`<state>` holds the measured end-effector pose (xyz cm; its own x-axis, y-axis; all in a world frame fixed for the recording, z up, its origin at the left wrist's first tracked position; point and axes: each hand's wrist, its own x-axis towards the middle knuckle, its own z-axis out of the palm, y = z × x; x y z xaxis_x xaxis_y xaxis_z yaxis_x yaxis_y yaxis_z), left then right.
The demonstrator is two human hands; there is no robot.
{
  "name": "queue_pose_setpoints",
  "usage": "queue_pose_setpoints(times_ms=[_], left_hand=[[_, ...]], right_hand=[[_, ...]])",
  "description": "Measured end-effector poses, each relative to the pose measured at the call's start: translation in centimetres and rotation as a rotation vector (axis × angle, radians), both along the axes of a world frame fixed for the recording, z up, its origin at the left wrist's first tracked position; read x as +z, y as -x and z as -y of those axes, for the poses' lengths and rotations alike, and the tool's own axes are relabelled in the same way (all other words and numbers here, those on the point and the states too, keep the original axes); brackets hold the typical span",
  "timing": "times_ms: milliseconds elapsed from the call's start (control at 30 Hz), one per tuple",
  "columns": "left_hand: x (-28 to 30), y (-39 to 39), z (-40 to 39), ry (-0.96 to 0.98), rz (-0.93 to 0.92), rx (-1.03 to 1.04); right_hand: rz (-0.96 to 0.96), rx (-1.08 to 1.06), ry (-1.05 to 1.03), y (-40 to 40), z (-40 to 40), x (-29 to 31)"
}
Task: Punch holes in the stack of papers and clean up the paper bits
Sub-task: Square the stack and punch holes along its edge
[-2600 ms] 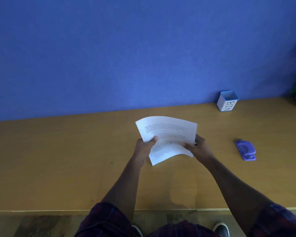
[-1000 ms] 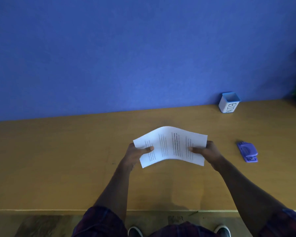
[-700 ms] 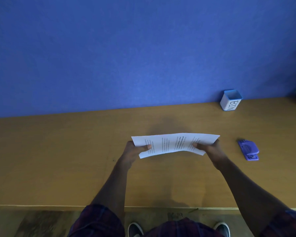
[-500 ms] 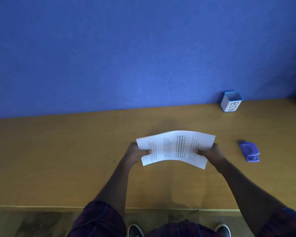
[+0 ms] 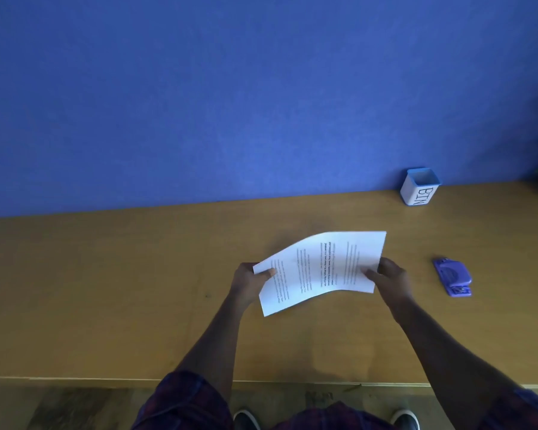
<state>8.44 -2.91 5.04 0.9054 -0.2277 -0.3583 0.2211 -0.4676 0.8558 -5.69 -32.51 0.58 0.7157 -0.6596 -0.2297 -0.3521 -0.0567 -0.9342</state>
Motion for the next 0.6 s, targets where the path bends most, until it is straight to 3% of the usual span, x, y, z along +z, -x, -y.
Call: queue_pose_setpoints(times_ms=[100, 167, 300, 367, 433, 600], left_hand=[[0.2, 0.5, 0.3, 0.210, -0.074, 0.192], [0.4, 0.8, 0.5, 0.379, -0.136, 0.267], [0.8, 1.4, 1.2, 0.595, -0.262, 0.233], [0.7, 1.6, 1.7, 0.626, -0.307, 0.184], [0.4, 1.7, 2.0, 0.624, -0.345, 0.145], [1.0, 0.8, 1.8, 0.509, -0.286, 0.044]], right_hand=[[-0.073, -0.142, -0.026, 0.0, -0.3, 0.3], [-0.116, -0.165, -0.164, -0.1, -0.9, 1.0], [-0.005, 0.187, -0.490, -0.6, -2.3, 3.1], [0.057, 0.365, -0.497, -1.4, -3.5, 4.5], [0.163, 0.405, -0.489, -2.2, -4.8, 5.5], [0.408, 0.162, -0.462, -2.9, -6.1, 6.1]])
